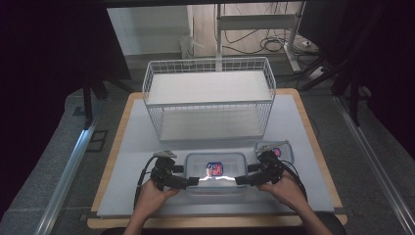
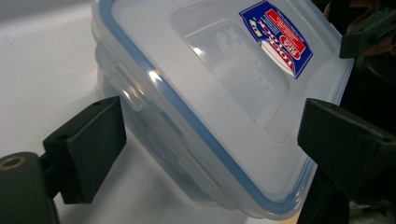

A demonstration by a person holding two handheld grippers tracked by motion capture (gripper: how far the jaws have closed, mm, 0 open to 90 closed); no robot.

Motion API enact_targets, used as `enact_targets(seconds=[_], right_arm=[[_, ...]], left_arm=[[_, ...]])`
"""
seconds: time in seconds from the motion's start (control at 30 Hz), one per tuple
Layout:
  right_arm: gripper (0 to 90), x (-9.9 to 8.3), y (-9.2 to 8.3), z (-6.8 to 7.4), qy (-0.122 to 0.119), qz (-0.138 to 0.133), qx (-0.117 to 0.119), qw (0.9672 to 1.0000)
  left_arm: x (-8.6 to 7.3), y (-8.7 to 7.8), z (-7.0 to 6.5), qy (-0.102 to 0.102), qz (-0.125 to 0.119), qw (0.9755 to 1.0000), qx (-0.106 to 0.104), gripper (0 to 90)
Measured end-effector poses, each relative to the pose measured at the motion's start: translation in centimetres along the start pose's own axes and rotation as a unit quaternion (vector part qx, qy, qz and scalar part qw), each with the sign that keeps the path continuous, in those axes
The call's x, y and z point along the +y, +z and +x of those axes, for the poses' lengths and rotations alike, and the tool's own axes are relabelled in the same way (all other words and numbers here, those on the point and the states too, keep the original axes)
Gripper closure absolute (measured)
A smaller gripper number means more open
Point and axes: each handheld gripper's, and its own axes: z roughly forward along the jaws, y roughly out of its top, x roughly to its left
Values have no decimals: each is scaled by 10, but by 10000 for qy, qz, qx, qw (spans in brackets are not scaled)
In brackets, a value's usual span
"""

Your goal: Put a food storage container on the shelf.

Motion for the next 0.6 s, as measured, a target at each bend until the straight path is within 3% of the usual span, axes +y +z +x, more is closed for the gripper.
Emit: enact_targets(seconds=[0.13,0.2,0.27,0.4,0.43,0.47,0.6], right_arm=[[146,-1,3,-5,211,12,194,9996],[171,-1,1,-5,212,-25,183,9996],[186,0,0,-5,208,-41,149,9997],[211,-1,-1,-4,236,-31,184,9995],[220,-2,-2,-3,237,-29,188,9995],[234,-2,-3,-3,234,-29,181,9996],[292,-6,-7,-1,187,-84,257,9995]], left_arm=[[-2,7,8,-319,10,9989,-353,75],[-1,7,7,-305,11,9990,-333,57],[0,3,5,-297,-58,9992,-254,96],[-3,-4,11,-642,-189,9970,-384,209],[-3,-4,11,-642,-189,9970,-384,241],[-5,-8,14,-813,-257,9952,-482,273],[-8,-14,10,-721,-305,9959,-459,330]])
